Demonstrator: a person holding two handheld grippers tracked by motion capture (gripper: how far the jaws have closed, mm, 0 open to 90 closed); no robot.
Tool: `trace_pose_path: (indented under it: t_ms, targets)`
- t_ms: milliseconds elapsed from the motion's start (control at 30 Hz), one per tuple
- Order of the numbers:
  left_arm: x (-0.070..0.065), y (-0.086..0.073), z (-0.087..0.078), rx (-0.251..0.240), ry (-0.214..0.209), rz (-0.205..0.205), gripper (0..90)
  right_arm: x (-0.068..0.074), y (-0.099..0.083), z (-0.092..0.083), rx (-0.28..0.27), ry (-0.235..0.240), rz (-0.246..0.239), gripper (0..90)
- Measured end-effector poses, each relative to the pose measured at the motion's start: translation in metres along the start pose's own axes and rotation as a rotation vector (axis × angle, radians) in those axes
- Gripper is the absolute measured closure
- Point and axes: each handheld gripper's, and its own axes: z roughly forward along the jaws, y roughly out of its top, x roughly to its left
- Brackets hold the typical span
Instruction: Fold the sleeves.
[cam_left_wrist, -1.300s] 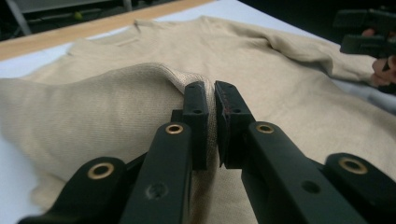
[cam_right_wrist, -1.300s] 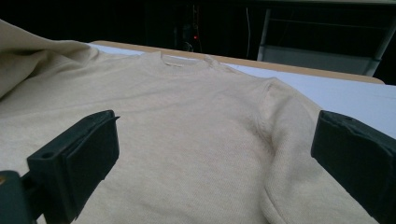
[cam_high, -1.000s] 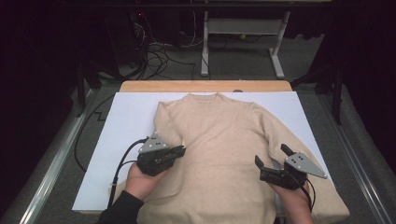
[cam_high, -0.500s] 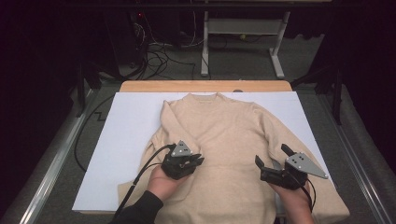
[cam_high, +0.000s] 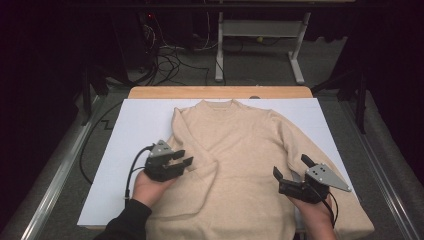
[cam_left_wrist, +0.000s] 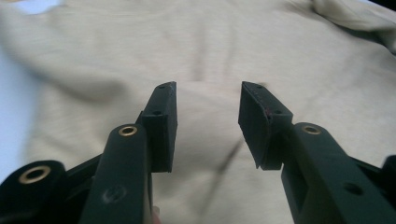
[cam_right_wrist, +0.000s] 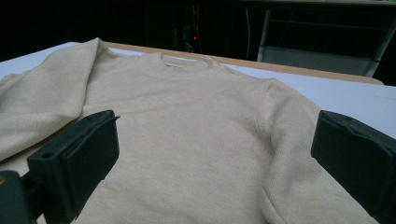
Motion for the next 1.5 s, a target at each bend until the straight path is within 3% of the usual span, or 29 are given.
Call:
trace_pose_path:
  t_ms: [133,267,400,667,800,900,1033,1133,1367,1500]
  targets:
    - [0.016,-0.003,-0.013,-0.026,0.056,-0.016,56.0,0.0,0.0,0.001,0.003,0.0,0.0,1.2]
    - [0.035,-0.01,-0.015,0.0,0.118,-0.048,56.0,0.0,0.0,0.0,0.002,-0.001,0.0,1.2]
    - [0.046,-0.02,-0.02,0.007,0.135,-0.079,56.0,-0.001,0.0,-0.001,-0.001,-0.002,0.001,1.2]
    - [0.06,-0.048,-0.041,0.035,0.169,-0.099,55.9,-0.001,0.0,-0.001,0.002,-0.006,0.003,1.2]
    - [0.059,-0.069,-0.054,0.057,0.175,-0.091,55.8,-0.001,0.0,-0.002,0.002,-0.008,0.003,1.2]
    - [0.058,-0.089,-0.064,0.069,0.166,-0.108,55.8,0.0,0.0,-0.002,0.001,-0.009,-0.001,1.2]
    - [0.046,-0.108,-0.073,0.083,0.164,-0.104,55.8,0.001,0.001,-0.001,0.002,-0.007,-0.002,1.2]
    - [0.036,-0.115,-0.079,0.078,0.169,-0.085,55.8,0.001,0.002,-0.002,-0.002,-0.007,-0.005,1.2]
    - [0.034,-0.129,-0.092,0.058,0.174,-0.13,55.8,0.0,0.003,-0.001,-0.004,-0.008,-0.005,1.2]
    - [0.029,-0.134,-0.09,0.105,0.182,-0.127,55.9,0.001,0.003,-0.001,-0.003,-0.008,-0.004,1.2]
